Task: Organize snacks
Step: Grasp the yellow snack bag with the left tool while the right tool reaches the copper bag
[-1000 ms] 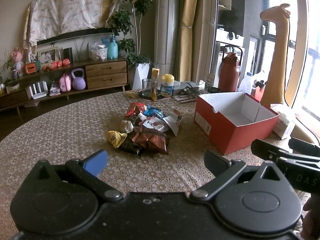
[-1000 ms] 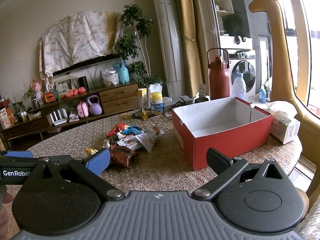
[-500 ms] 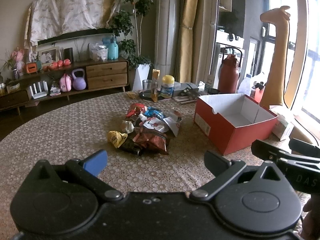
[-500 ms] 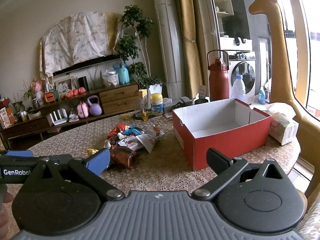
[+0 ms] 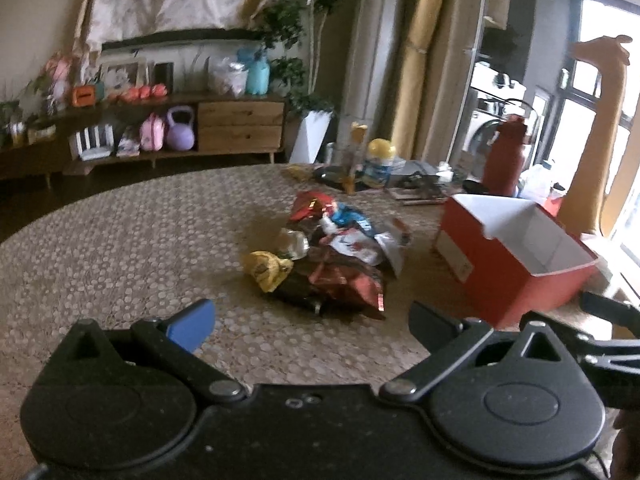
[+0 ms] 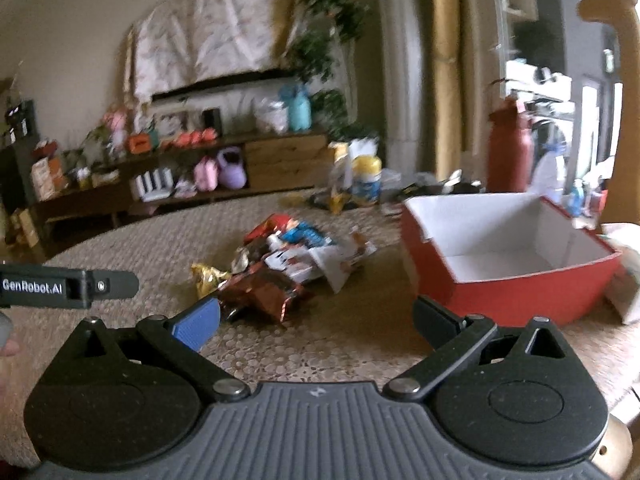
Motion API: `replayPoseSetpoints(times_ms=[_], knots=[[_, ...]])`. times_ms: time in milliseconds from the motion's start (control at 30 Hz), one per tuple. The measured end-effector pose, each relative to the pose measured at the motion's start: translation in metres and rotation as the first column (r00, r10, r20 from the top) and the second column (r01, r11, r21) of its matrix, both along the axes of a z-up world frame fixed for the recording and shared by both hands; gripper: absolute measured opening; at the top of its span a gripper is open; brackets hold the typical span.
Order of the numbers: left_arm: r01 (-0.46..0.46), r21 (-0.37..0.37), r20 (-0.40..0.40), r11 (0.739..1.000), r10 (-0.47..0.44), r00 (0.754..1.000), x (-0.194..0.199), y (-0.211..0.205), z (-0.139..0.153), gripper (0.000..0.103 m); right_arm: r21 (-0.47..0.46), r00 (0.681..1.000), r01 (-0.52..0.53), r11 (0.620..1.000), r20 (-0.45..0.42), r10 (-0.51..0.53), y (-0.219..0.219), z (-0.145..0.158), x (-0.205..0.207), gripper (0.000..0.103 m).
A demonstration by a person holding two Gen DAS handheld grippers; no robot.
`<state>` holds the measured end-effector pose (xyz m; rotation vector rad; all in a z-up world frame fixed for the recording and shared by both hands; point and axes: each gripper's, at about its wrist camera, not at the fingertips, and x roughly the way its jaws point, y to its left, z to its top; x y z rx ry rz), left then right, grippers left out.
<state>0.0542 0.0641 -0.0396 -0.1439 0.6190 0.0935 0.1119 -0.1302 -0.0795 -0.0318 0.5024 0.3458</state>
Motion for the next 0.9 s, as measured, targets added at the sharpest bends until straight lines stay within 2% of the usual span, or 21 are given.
replayPoseSetpoints(times_ms=[200,333,433,600,700,900], knots=[[-0.032,0.018,-0.014,0.999,0.032,0.999,0.037,0.025,-0.014,0.103,-0.041,0.998,-0.054,0.998,-0.022,0.054,0.024,-0.013,0.041,0.103],[-0.036,0.037,-0.028,0.999,0.037,0.999,0.064,0.037,-0.022,0.103,-0.045,0.992,-0.117,0.992,-0.048,0.115,0.044,-0.020,0.068,0.103],[-0.042,0.045,-0.044,0.998,0.044,0.998,0.084,0.044,-0.028,0.102,-0.081,0.982,-0.175,0.981,-0.079,0.169,0.062,-0.030,0.089,0.103],[-0.052,0.024,-0.079,0.998,0.054,0.995,0.116,0.053,-0.041,0.100,-0.139,0.953,-0.288,0.947,-0.134,0.270,0.091,-0.049,0.121,0.103],[-0.059,0.019,-0.099,0.998,0.061,0.993,0.131,0.057,-0.048,0.097,-0.184,0.945,-0.315,0.931,-0.154,0.289,0.103,-0.062,0.138,0.103],[-0.087,-0.066,-0.164,0.994,0.076,0.984,0.157,0.070,-0.068,0.088,-0.199,0.924,-0.363,0.910,-0.205,0.323,0.112,-0.080,0.160,0.103]])
